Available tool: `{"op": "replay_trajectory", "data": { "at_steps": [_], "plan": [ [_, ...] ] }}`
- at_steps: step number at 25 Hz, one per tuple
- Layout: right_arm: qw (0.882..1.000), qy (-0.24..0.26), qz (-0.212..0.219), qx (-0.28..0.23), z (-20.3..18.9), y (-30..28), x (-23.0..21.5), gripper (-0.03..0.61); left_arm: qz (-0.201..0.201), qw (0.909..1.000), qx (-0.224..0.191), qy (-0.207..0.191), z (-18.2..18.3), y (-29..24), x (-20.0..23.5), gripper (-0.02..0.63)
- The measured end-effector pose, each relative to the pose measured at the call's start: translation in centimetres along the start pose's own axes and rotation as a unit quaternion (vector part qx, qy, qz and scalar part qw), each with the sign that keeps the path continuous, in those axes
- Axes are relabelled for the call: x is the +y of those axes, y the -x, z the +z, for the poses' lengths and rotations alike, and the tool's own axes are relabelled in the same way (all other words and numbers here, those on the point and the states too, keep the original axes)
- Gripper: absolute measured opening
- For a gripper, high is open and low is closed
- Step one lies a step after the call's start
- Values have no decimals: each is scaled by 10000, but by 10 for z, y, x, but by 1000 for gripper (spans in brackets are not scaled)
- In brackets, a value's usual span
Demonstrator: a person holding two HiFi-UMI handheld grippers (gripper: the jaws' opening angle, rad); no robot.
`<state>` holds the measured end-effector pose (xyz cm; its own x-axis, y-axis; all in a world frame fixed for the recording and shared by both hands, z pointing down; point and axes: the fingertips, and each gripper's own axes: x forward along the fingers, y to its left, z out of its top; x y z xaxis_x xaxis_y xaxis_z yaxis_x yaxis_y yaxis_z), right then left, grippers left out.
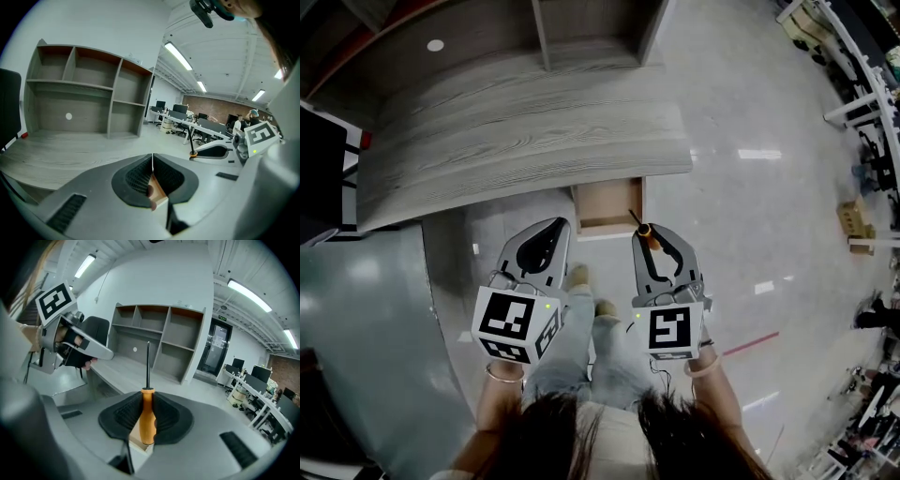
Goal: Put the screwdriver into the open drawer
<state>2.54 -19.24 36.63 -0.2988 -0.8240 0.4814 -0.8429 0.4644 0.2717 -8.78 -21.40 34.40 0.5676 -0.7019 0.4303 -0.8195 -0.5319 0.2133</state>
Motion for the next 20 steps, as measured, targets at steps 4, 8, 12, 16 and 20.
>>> {"op": "replay_trajectory", "data": {
  "at_steps": [4, 8, 12, 16, 20],
  "plan": [
    [9999, 101, 56, 101, -18, -20, 1, 81, 5, 9999, 72, 109, -15, -15, 11, 21],
    [9991, 231, 87, 342, -38, -37, 0, 81, 32, 9997, 119, 188, -28, -29, 21, 21],
    [9980, 377, 186, 475, -54, -56, 7, 81, 56, 9994, 169, 280, -43, -41, 33, 21],
    [9959, 551, 305, 656, -68, -73, 14, 81, 85, 9991, 229, 332, -56, -52, 43, 21],
    [9941, 645, 452, 748, -80, -89, 21, 81, 110, 9989, 272, 356, -67, -63, 51, 21]
  ]
}}
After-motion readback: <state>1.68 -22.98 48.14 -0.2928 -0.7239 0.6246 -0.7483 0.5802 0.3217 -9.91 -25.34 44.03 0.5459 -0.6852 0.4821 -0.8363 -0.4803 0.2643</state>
